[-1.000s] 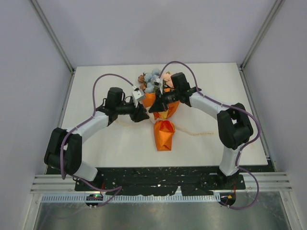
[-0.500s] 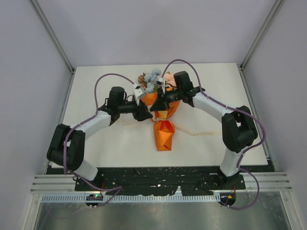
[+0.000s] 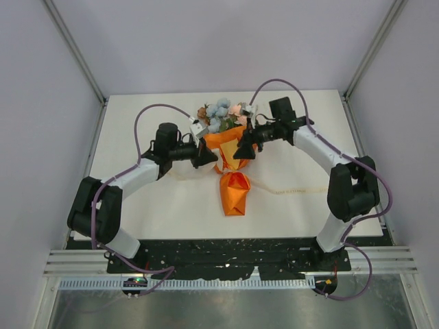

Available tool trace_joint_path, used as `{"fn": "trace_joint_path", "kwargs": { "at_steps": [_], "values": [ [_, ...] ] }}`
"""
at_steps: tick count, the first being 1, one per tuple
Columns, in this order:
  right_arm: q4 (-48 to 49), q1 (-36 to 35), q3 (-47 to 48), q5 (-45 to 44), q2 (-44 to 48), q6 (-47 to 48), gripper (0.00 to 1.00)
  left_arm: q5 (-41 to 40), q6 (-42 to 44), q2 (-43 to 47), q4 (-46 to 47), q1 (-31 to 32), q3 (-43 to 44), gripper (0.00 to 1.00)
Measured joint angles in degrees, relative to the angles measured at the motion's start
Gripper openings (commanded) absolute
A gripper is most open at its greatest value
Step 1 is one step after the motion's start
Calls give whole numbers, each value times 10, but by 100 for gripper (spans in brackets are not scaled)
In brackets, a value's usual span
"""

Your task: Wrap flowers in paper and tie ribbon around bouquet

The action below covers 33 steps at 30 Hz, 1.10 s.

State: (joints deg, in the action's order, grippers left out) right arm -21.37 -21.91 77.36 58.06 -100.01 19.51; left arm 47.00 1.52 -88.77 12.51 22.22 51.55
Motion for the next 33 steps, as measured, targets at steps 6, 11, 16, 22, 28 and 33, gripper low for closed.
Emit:
{"fn": "trace_joint_path", "kwargs": {
  "at_steps": [6, 11, 16, 22, 28, 33],
  "values": [
    [-248, 193, 22, -159, 29, 226, 82, 1, 0, 0, 8, 3, 0, 0],
    [-342, 344, -53, -344, 52, 351, 91, 1, 3, -4, 9, 10, 0, 0],
    [-367, 429, -64, -477, 51, 390, 94, 1, 5, -10, 9, 13, 0, 0],
    [-306, 495, -125, -603, 43, 406, 93, 2, 6, -16, 9, 13, 0, 0],
    [-255, 497, -138, -645, -29, 398, 73, 4, 8, -23, 7, 14, 9, 0],
    [-288, 494, -122, -630, -47, 390, 7, 5, 9, -23, 7, 14, 10, 0]
  ]
}}
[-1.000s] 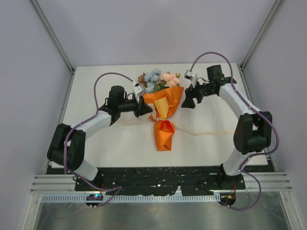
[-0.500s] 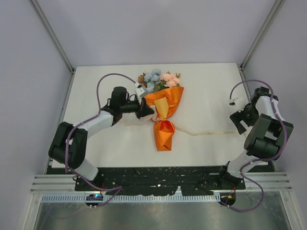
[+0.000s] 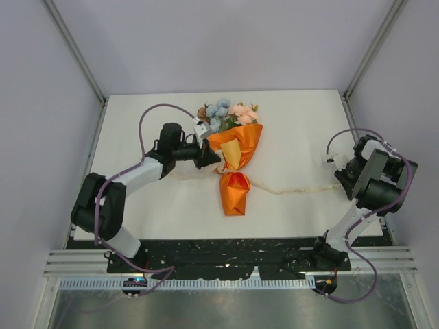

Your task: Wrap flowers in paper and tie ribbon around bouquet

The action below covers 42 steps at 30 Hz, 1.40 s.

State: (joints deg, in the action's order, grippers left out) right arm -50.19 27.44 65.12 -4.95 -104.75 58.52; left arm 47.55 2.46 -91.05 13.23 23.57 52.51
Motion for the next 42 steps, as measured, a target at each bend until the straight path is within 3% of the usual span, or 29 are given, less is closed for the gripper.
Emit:
{"fn": "trace_joint_path", "kwargs": {
  "at_steps": [5, 8, 12, 14, 19, 22, 27, 32, 33, 36, 38, 42],
  "values": [
    [-59, 0, 51, 74, -22, -17, 5, 0, -1, 0, 3, 0, 0, 0],
    [-102, -9, 152, 178, -23, -44, 5, 0, 2, 0, 5, 0, 0, 0],
    [-122, -90, 347, 353, -7, -125, 5, 1, 24, 4, 5, 2, -3, 0],
    [-98, -168, 418, 438, 15, -191, 5, 0, 38, 8, 4, 3, -4, 0],
    [103, -392, 429, 579, 86, -421, 5, -15, 69, 32, 13, 7, -24, 0],
    [260, -466, 411, 611, 81, -562, 5, -42, 83, 51, 30, 12, -50, 0],
    [515, -525, 430, 606, -19, -782, 5, -80, 87, 66, 46, 16, -76, 0],
    [584, -553, 436, 541, -113, -866, 5, -105, 92, 82, 53, 16, -94, 0],
    [587, -557, 436, 531, -130, -872, 7, -108, 94, 85, 55, 16, -96, 0],
    [585, -560, 436, 536, -164, -886, 60, -112, 98, 88, 57, 16, -99, 0],
    [570, -560, 436, 553, -178, -886, 76, -115, 98, 88, 58, 16, -99, 0],
    [464, -545, 436, 591, -172, -808, 81, -115, 99, 87, 58, 16, -97, 0]
  ]
}}
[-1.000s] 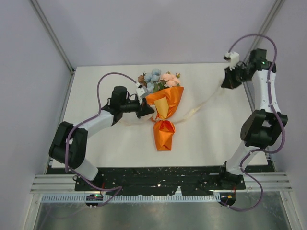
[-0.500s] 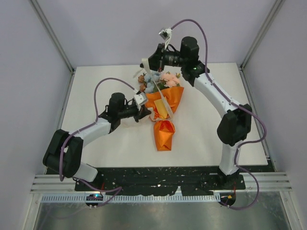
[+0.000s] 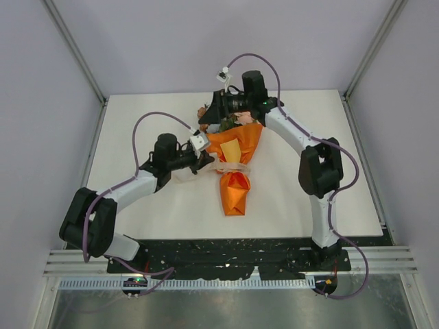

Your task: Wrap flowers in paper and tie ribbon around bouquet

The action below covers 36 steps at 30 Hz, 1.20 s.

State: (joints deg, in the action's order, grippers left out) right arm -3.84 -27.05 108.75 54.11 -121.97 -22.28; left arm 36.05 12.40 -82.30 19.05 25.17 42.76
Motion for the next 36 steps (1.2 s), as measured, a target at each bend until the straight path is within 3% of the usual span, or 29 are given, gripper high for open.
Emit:
{"fn": "trace_joint_path", "kwargs": {
  "at_steps": [8, 12, 16, 19, 22, 25, 29, 31, 32, 33, 34, 36],
  "values": [
    [-259, 82, -85, 19, 137, 247, 85, 10, -10, -27, 5, 0, 26, 0],
    [-285, 54, -161, 17, 195, 292, 85, 16, -14, -39, 4, 0, 37, 0],
    [-271, 2, -213, 7, 191, 294, 84, 21, -13, -43, 3, 0, 43, 0],
    [-254, -7, -226, -5, 176, 282, 75, 26, -14, -44, 3, 0, 48, 0],
    [-223, -5, -226, -21, 162, 269, 59, 26, -15, -47, 3, 0, 50, 0],
    [-197, -2, -226, -32, 153, 254, 58, 28, -14, -50, -1, 1, 50, 0],
    [-172, -2, -226, -37, 151, 243, 42, 36, -14, -52, -12, 3, 53, 0],
    [-164, -3, -226, -36, 151, 242, 25, 38, -14, -53, -19, 3, 57, 0],
    [-163, -4, -226, -36, 151, 242, 10, 39, -14, -54, -21, 3, 59, 0],
    [-162, -5, -226, -36, 151, 243, 5, 39, -15, -56, -22, 3, 60, 0],
    [-162, -6, -226, -35, 151, 245, 5, 39, -15, -57, -22, 3, 62, 7],
    [-161, -8, -227, -34, 151, 247, 5, 37, -18, -61, -26, 4, 67, 37]
  ]
}}
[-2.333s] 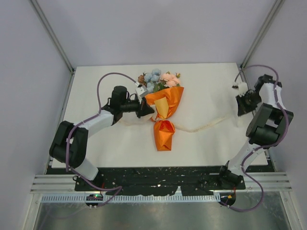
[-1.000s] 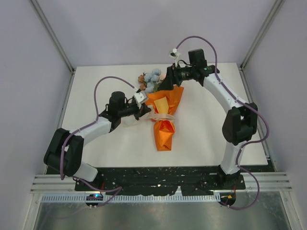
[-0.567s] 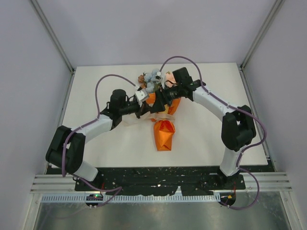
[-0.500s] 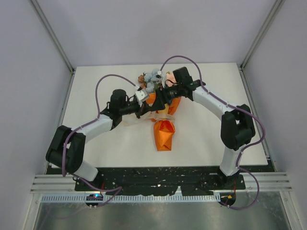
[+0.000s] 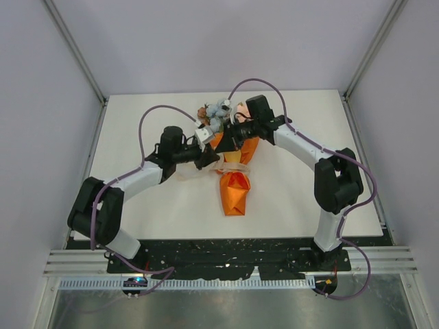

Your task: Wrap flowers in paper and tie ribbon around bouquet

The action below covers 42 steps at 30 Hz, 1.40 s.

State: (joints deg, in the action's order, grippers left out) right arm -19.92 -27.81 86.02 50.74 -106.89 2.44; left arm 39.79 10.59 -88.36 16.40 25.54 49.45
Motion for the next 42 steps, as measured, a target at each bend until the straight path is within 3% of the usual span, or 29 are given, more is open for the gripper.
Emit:
{"fn": "trace_joint_path", "kwargs": {
  "at_steps": [1, 7, 9, 12, 16, 22, 33, 36, 40, 42],
  "values": [
    [0, 0, -2, 0, 0, 3, 5, -5, -5, -1, -5, -1, 3, 48],
    [-16, 3, -13, -1, 0, 27, 5, -55, -130, 9, -47, -61, 11, 81],
    [-25, 6, -20, -1, 0, 38, 5, -101, -184, 18, -88, -105, 17, 81],
    [-29, 6, -34, -1, 0, 49, 5, -193, -258, 5, -189, -141, 72, 75],
    [-43, 8, -45, -1, 0, 54, 5, -301, -349, -57, -285, -145, 170, 65],
    [-44, 8, -45, -1, 0, 54, 5, -424, -423, -154, -414, -142, 256, 61],
    [-44, 9, -45, -2, 0, 54, 5, -462, -436, -238, -495, -131, 311, 54],
    [-45, 10, -45, -3, 0, 53, 5, -462, -434, -254, -504, -129, 319, 41],
    [-47, 11, -43, -4, 0, 52, 5, -462, -429, -265, -504, -128, 327, 10],
    [-48, 13, -41, -6, 0, 52, 5, -462, -415, -261, -496, -128, 326, 0]
  ]
}}
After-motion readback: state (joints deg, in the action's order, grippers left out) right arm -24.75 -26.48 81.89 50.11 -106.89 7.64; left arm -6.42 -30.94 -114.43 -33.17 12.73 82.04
